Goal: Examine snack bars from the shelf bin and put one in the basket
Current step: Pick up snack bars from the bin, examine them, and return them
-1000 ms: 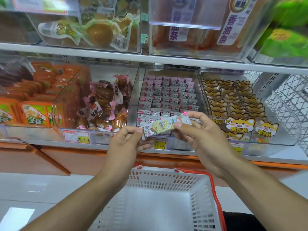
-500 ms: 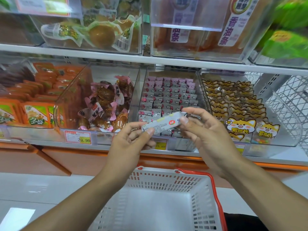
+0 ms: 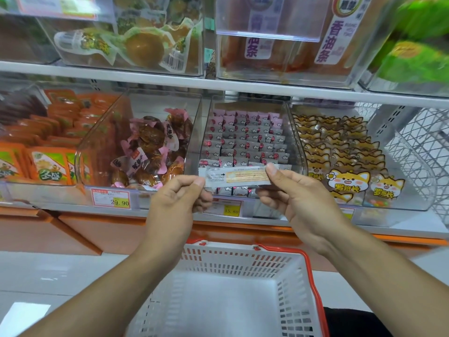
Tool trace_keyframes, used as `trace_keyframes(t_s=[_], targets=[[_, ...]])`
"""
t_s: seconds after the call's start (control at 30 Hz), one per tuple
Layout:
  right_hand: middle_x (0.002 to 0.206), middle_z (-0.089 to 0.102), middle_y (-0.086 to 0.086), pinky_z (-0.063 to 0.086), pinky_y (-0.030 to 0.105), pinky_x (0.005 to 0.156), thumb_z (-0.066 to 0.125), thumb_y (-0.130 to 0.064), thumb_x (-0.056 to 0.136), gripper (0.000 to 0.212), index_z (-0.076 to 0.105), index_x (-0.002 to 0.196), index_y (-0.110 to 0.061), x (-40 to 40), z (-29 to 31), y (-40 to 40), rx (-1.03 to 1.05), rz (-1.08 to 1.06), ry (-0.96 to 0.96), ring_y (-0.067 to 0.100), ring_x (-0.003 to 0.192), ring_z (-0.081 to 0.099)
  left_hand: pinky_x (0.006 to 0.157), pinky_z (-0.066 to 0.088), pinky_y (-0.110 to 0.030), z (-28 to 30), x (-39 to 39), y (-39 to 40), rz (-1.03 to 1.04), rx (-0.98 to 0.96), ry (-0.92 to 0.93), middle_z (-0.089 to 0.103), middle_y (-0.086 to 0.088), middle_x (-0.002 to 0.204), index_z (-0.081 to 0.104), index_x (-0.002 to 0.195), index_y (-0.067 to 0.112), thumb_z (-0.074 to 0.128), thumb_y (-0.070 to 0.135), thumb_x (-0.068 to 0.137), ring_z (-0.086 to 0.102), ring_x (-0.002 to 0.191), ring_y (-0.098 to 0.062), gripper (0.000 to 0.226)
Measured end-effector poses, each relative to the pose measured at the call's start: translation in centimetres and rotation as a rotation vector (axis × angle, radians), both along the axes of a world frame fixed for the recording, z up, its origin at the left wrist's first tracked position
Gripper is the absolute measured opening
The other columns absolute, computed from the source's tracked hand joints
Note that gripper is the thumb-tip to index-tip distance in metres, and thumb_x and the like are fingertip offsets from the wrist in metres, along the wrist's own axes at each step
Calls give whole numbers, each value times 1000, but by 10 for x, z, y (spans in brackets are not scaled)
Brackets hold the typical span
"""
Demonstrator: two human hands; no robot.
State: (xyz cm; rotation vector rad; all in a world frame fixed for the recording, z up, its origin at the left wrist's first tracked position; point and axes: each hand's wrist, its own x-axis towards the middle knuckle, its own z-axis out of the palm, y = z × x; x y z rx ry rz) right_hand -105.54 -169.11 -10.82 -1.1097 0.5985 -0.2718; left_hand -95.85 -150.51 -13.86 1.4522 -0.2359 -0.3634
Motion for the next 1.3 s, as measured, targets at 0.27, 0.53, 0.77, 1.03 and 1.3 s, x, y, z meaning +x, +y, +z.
trace_keyframes(t_s=[0.27, 0.53, 0.77, 1.03, 1.3], targets=[[99, 77, 11, 60, 25, 68, 71, -21, 89, 27, 64, 110, -4, 3, 1, -1, 175, -31, -10, 17, 82, 75, 69, 57, -27, 2, -2, -5, -72, -43, 136, 66, 0, 67, 71, 62, 30, 52, 21, 103, 66, 67, -13, 46], [128, 68, 7, 58, 28, 72, 81, -20, 80, 53, 61, 129, -16, -7, 8, -10, -211, 429, -206, 19, 96, 71, 62, 58, -26, -7, -6, -9, -198, 22, 363, 67, -8, 65, 72, 50, 19, 52, 18, 96, 71, 65, -18, 50], [102, 75, 10, 60, 27, 67, 77, -10, 74, 36, 66, 108, -14, 0, 18, -23, -333, 304, -240, 19, 75, 72, 67, 59, -22, -1, -8, -11, -222, 119, 206, 76, -5, 80, 78, 73, 18, 60, 22, 98, 72, 72, -13, 31], [93, 73, -2, 61, 26, 67, 82, -31, 83, 23, 65, 98, -35, 14, 6, -34, -890, -158, -96, 18, 82, 69, 111, 6, -5, -13, -21, -8, -341, 704, -944, 45, 18, 146, 53, 137, 34, 65, 30, 94, 30, 138, 2, 44], [85, 70, -13, 55, 26, 71, 80, -42, 81, 30, 62, 105, -35, 24, -7, -26, -1230, 3, 21, 4, 81, 67, 117, -23, -37, -22, -19, -13, -450, 960, -998, -14, 10, 168, 18, 154, 40, 53, 32, 97, -31, 148, -9, 68]])
